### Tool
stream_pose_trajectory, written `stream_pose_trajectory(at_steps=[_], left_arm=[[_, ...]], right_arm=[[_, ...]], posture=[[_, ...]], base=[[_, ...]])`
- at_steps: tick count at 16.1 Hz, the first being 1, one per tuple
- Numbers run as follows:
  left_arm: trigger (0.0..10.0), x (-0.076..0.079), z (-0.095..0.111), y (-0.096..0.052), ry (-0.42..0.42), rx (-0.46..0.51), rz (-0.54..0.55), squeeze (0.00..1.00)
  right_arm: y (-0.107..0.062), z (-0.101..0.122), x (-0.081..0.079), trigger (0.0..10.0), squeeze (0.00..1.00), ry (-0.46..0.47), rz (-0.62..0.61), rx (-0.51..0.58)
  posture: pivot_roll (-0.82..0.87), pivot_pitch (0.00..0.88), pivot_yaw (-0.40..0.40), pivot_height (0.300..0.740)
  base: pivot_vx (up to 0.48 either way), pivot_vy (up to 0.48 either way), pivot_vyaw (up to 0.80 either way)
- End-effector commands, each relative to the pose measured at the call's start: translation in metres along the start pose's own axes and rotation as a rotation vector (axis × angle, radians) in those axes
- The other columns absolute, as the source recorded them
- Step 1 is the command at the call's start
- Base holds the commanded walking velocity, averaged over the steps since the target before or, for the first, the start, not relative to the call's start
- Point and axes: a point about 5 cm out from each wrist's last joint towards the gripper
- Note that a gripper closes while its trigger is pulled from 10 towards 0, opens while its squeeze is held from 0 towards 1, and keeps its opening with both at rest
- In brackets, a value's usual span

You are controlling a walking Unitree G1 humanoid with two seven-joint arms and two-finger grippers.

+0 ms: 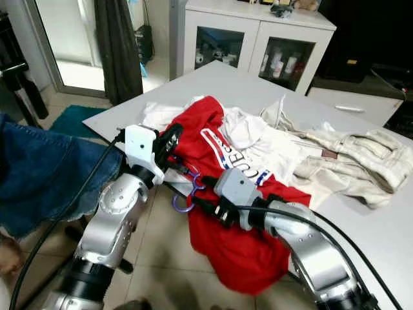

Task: Hang hanger

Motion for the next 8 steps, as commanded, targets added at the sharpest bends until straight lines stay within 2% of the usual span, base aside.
stream_pose_trajectory(at_steps=[1,3,8], left_arm=[[10.0,0.000,-0.002,-0.001,0.002,-0.011,0.005,0.00],[10.0,0.001,-0.002,0.000,-0.003,-0.011,0.007,0.00],[10.0,0.000,-0.002,-0.001,-0.004,-0.010,0.011,0.00]], right_arm=[[-0.002,0.006,0.006,10.0,0.00,-0.040,-0.008,0.012],[0.000,-0.005,0.009,10.0,0.00,-0.094,-0.041,-0.070],[0.006,-0.010,0.024,10.0,0.00,-0.141,-0.163,-0.125]], posture=[[-0.03,0.000,-0.075,0.740],[-0.03,0.000,-0.078,0.740],[-0.02,0.000,-0.082,0.740]], base=[[0.000,0.000,0.00],[0.000,0.000,0.00],[0.000,0.000,0.00]])
Point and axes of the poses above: a point about 5 cm out from each wrist's last joint towards the gripper, its own y axis pointing out of the wrist towards the gripper, its own z axis along the axis of the wrist's last joint, x = y × z, and after that the axes turned 1 degree about -y, right-handed
